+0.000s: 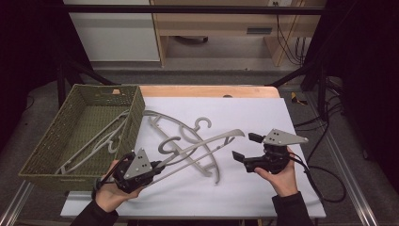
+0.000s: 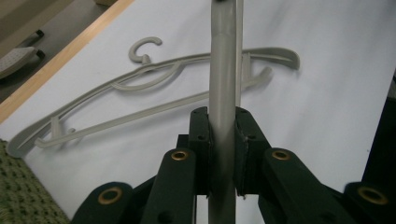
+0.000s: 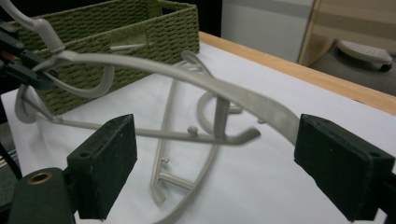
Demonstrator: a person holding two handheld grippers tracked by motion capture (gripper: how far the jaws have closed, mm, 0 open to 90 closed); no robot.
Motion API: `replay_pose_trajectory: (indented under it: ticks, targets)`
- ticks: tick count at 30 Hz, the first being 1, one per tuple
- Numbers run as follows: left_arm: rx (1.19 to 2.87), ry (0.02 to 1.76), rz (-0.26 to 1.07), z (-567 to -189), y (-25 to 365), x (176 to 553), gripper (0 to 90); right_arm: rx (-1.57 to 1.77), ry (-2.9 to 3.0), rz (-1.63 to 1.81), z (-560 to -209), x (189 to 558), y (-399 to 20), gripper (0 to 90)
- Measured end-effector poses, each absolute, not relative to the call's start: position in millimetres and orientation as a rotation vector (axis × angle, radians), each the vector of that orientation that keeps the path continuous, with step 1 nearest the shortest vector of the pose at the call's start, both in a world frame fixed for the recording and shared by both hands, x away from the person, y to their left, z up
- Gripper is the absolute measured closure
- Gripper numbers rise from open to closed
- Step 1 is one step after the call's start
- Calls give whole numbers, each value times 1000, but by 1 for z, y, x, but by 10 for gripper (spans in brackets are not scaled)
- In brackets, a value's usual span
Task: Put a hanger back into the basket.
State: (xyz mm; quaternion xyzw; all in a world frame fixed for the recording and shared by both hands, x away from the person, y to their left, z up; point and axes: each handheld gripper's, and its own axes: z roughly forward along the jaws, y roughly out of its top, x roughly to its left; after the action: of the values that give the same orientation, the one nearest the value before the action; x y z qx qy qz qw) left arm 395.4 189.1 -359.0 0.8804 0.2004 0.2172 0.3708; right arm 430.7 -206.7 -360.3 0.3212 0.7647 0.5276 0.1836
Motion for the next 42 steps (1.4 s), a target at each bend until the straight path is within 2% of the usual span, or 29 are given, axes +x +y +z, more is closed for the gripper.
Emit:
replay_pose_trajectory:
  ticks: [17, 23, 33, 42]
  targets:
    - [2149, 559, 560, -262, 221, 420, 796, 1036, 2088, 1442, -372, 436, -232, 65]
    - [2169, 593, 629, -243, 243, 431, 796, 1055, 2069, 1440, -373, 436, -236, 61]
    - [2174, 722, 744, -243, 299, 448, 796, 1061, 2081, 1422, -374, 437, -237, 55]
    - [2194, 820, 835, -271, 352, 457, 796, 1066, 2079, 1423, -374, 437, -237, 55]
